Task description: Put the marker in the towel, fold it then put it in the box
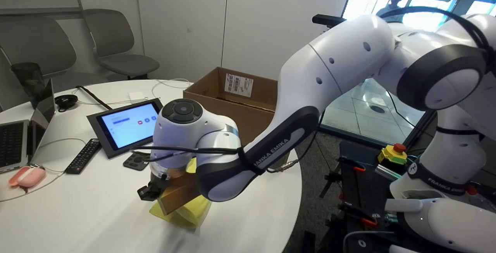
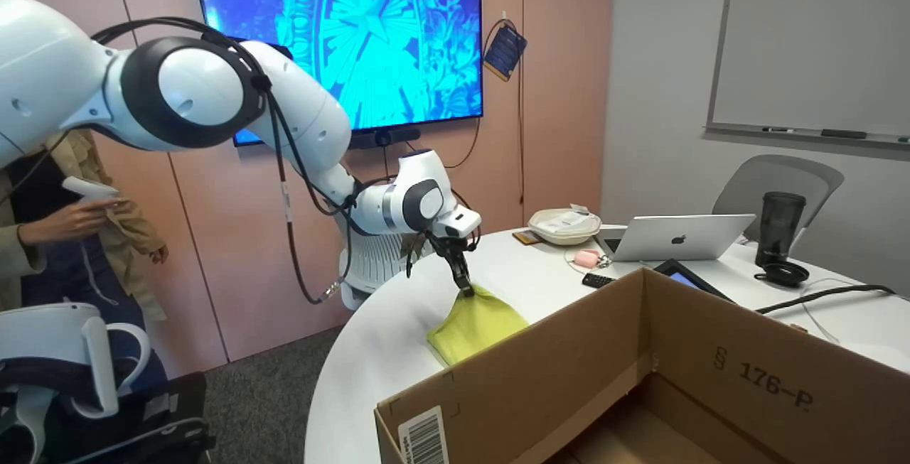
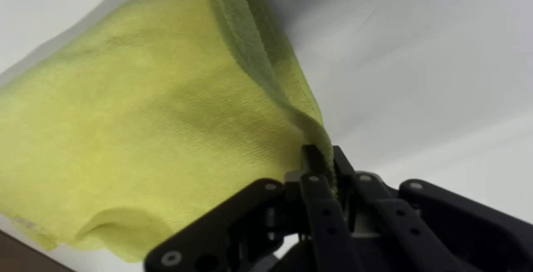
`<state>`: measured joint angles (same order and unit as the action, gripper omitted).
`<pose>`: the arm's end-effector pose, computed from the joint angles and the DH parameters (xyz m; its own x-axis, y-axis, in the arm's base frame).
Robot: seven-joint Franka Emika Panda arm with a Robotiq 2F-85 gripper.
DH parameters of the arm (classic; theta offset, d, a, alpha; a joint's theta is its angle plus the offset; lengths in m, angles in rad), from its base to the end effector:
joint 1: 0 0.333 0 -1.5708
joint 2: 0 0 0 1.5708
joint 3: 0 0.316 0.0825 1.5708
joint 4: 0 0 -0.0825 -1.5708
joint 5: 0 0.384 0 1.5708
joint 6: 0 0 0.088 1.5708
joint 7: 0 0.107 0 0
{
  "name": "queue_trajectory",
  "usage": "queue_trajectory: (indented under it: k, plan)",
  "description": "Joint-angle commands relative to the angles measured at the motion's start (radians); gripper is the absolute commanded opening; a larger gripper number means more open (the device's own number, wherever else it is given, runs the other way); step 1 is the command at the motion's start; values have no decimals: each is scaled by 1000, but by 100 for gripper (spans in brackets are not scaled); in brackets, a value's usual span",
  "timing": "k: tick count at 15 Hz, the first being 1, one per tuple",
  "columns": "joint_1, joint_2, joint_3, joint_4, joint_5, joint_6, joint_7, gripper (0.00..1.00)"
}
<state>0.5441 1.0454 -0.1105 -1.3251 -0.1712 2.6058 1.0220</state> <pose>0.6722 0.3384 0.1211 0.8825 -0.3688 0.2919 -0.3648 -0.9284 -0.0699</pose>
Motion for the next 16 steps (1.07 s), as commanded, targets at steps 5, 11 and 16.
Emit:
queue_trajectory:
  k: [5, 11, 16]
  plan:
    - [-34, 117, 47, 213, 19, -56, -116, 70]
    - [-72, -3, 124, 26, 7, 28, -215, 100]
    - [-157, -90, 226, -149, -21, 74, -462, 100]
